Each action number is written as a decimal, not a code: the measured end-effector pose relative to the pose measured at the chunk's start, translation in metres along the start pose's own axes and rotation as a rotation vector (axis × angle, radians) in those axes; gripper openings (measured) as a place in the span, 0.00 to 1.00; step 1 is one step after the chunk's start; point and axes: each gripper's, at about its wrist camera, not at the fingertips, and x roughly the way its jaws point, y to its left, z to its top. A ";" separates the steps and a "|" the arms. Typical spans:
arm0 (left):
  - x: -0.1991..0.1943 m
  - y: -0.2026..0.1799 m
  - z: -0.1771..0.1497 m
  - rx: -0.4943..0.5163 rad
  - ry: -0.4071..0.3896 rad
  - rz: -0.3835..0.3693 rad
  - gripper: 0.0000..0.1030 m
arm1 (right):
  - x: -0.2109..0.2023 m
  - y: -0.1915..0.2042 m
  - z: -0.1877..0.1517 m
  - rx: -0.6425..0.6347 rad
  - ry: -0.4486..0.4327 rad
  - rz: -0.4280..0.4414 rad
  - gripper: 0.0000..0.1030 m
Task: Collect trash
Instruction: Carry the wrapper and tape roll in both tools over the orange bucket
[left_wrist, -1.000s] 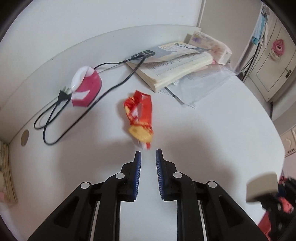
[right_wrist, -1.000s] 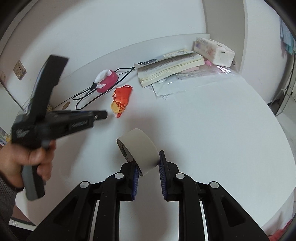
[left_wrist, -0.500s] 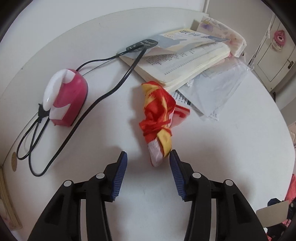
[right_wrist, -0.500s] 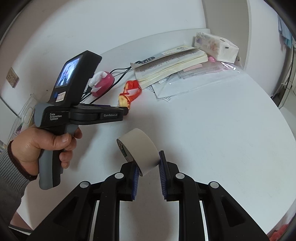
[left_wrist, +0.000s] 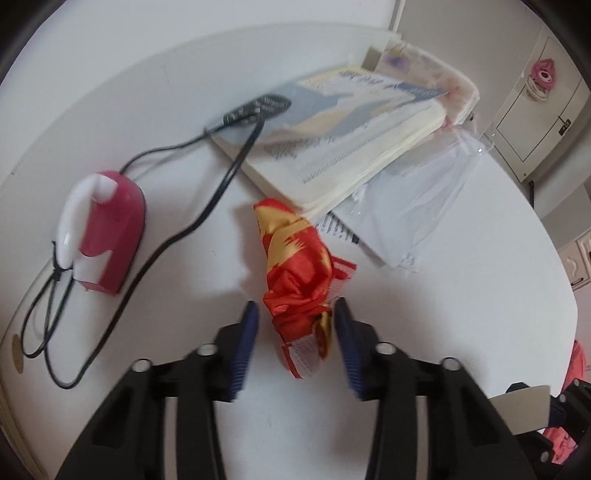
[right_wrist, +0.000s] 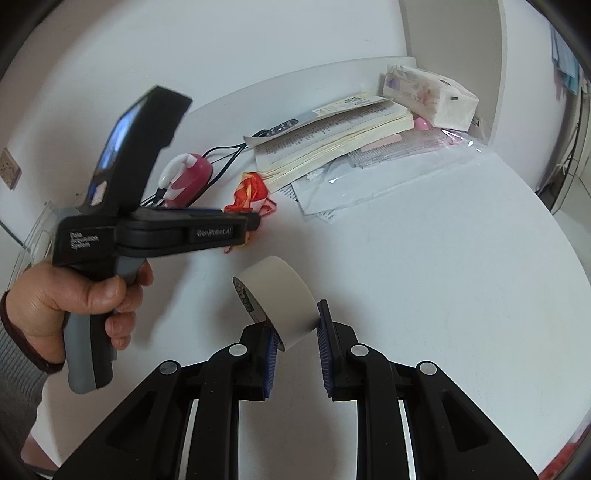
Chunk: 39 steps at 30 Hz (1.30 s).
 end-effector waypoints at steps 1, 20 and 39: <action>0.002 0.000 -0.001 0.009 0.000 0.003 0.35 | 0.001 -0.001 0.001 0.001 -0.001 0.000 0.20; -0.071 -0.051 -0.069 0.114 -0.073 -0.015 0.23 | -0.051 -0.032 -0.028 0.071 -0.056 -0.018 0.20; -0.140 -0.232 -0.168 0.397 -0.079 -0.169 0.23 | -0.198 -0.106 -0.159 0.281 -0.136 -0.133 0.20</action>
